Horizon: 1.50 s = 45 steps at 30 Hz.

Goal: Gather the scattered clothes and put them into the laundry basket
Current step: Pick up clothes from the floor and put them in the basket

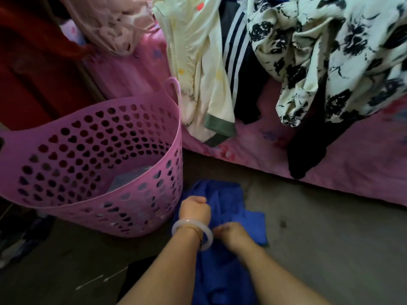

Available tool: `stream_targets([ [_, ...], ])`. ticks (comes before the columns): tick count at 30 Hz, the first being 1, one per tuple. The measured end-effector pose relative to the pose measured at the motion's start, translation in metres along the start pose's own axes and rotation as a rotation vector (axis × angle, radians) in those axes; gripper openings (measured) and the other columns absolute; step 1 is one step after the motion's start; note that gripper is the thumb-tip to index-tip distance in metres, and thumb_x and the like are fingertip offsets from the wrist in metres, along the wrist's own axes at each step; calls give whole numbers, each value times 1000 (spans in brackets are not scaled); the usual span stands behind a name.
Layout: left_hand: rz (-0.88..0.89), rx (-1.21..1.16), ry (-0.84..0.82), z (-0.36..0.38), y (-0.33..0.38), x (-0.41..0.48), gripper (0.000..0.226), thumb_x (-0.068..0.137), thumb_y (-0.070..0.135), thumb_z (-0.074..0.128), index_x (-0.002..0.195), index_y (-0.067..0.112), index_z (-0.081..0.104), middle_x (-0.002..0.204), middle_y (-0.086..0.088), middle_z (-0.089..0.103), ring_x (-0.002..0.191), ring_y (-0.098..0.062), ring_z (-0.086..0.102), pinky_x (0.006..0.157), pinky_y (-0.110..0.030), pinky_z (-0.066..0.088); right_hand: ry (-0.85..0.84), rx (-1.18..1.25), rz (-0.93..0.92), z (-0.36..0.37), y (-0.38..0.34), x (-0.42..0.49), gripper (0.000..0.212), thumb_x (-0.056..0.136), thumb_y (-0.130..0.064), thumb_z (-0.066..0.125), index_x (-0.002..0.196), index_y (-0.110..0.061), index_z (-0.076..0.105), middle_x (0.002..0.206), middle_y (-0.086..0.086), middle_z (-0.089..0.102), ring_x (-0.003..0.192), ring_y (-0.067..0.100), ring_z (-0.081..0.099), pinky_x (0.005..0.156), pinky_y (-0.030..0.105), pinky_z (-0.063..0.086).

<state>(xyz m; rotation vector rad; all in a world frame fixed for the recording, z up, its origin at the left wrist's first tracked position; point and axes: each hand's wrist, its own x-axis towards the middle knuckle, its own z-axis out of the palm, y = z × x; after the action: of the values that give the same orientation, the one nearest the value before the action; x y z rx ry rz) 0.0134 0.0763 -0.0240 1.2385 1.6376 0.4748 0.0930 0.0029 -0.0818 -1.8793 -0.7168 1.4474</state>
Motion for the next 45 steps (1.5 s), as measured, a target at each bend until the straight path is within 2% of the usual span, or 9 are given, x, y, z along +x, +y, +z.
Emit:
stream_targets([
  [5, -200, 146, 142, -32, -12, -10, 51, 81, 35, 71, 115, -1, 60, 123, -20, 58, 110, -35, 57, 96, -36, 46, 122, 552, -117, -26, -25, -15, 12, 80, -9, 71, 68, -11, 72, 73, 5, 71, 80, 19, 64, 75, 32, 50],
  [9, -200, -262, -291, -37, 14, -35, 64, 70, 67, 65, 105, 14, 65, 121, -14, 64, 115, -32, 59, 102, -41, 46, -48, 788, -158, -56, -51, -48, 28, 77, -12, 65, 49, -15, 65, 55, 1, 63, 60, 15, 60, 70, 30, 46],
  [17, 103, -107, -249, -17, 89, -95, 11, 86, 11, 62, 78, 17, 61, 81, -4, 61, 75, -19, 57, 62, -24, 44, -183, 642, -17, -106, -72, -96, 94, 66, -79, 62, 116, 1, 65, 124, 22, 58, 96, 36, 59, 84, 37, 44],
  [22, 265, 138, -232, -15, 135, -136, 35, 92, 5, 51, 125, -8, 56, 132, -25, 55, 124, -36, 51, 72, -28, 47, -63, 628, -121, -127, -85, -130, 56, 64, -38, 78, 108, -4, 72, 104, 20, 72, 103, 32, 68, 93, 41, 53],
  [29, 495, 665, 112, -31, 147, -150, 35, 98, -2, 33, 125, 2, 55, 130, -13, 58, 122, -28, 53, 96, -31, 41, 188, 783, -247, -157, -107, -152, 30, 78, -23, 76, 95, 0, 71, 101, 22, 72, 88, 32, 70, 81, 40, 56],
  [33, 210, 64, 71, -53, 128, -117, 34, 96, 4, 44, 128, 1, 54, 125, -19, 59, 121, -35, 53, 102, -37, 40, 215, 852, -239, -179, -104, -161, 32, 81, -26, 73, 101, -2, 69, 96, 19, 72, 85, 32, 68, 70, 36, 53],
  [36, -31, -636, -388, -64, 108, -109, 31, 89, 18, 48, 98, -5, 65, 81, -21, 69, 86, -37, 61, 82, -43, 49, 262, 845, -285, -188, -101, -165, 19, 83, -25, 69, 86, -7, 70, 85, 14, 71, 81, 30, 65, 70, 34, 49],
  [40, -260, -495, -890, -59, 97, -134, 81, 72, 70, 61, 104, -4, 70, 109, -22, 69, 102, -35, 66, 95, -42, 48, 221, 866, -366, -183, -108, -170, 20, 82, -24, 65, 85, -5, 70, 79, 13, 70, 84, 28, 64, 73, 32, 49],
  [45, -74, -487, -764, -54, 109, -144, 22, 77, 21, 66, 85, 3, 76, 83, -14, 75, 73, -25, 72, 77, -32, 53, 27, 841, -445, -177, -123, -184, 34, 72, -37, 67, 90, -8, 73, 90, 14, 74, 84, 28, 70, 80, 36, 51],
])
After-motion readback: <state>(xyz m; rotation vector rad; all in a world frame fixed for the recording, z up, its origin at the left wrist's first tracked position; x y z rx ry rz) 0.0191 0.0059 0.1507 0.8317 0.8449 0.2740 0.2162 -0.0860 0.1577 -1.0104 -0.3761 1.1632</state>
